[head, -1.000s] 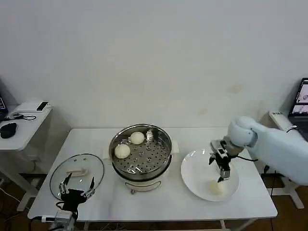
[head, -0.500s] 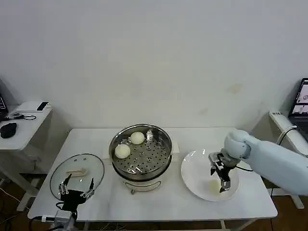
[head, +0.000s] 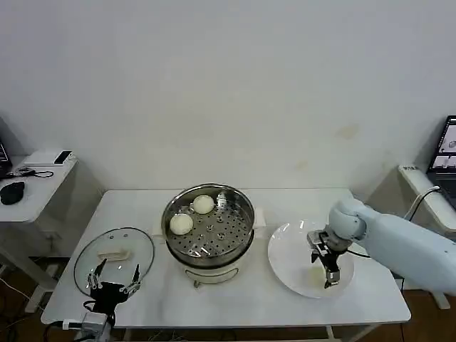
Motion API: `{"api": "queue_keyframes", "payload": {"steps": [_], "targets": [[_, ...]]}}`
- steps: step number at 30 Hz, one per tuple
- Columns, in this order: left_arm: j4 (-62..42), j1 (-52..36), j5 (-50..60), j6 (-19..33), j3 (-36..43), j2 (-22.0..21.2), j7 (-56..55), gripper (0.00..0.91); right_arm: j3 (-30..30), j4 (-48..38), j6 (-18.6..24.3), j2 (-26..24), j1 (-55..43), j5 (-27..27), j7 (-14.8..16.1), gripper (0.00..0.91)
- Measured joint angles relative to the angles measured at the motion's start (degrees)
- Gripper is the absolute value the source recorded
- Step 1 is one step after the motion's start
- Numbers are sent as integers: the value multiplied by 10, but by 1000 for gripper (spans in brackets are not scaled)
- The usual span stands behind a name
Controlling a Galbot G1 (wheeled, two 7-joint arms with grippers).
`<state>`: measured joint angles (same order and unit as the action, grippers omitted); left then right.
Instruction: Take steamed baozi put them in steamer then cover it.
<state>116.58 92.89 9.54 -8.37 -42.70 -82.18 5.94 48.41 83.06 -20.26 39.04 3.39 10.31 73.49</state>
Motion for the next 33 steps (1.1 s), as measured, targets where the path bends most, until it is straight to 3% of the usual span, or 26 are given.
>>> {"api": "queue_keyframes", "payload": {"steps": [17, 24, 33], "targets": [[-7, -2, -2, -1, 0, -1, 0, 907, -7, -20, 6, 14, 16, 24, -7, 907], [-10, -5, -3, -3, 0, -1, 1, 907, -6, -23, 6, 17, 17, 27, -8, 695], [-13, -9, -3, -3, 1, -3, 1, 907, -6, -26, 7, 18, 18, 28, -8, 645]]}}
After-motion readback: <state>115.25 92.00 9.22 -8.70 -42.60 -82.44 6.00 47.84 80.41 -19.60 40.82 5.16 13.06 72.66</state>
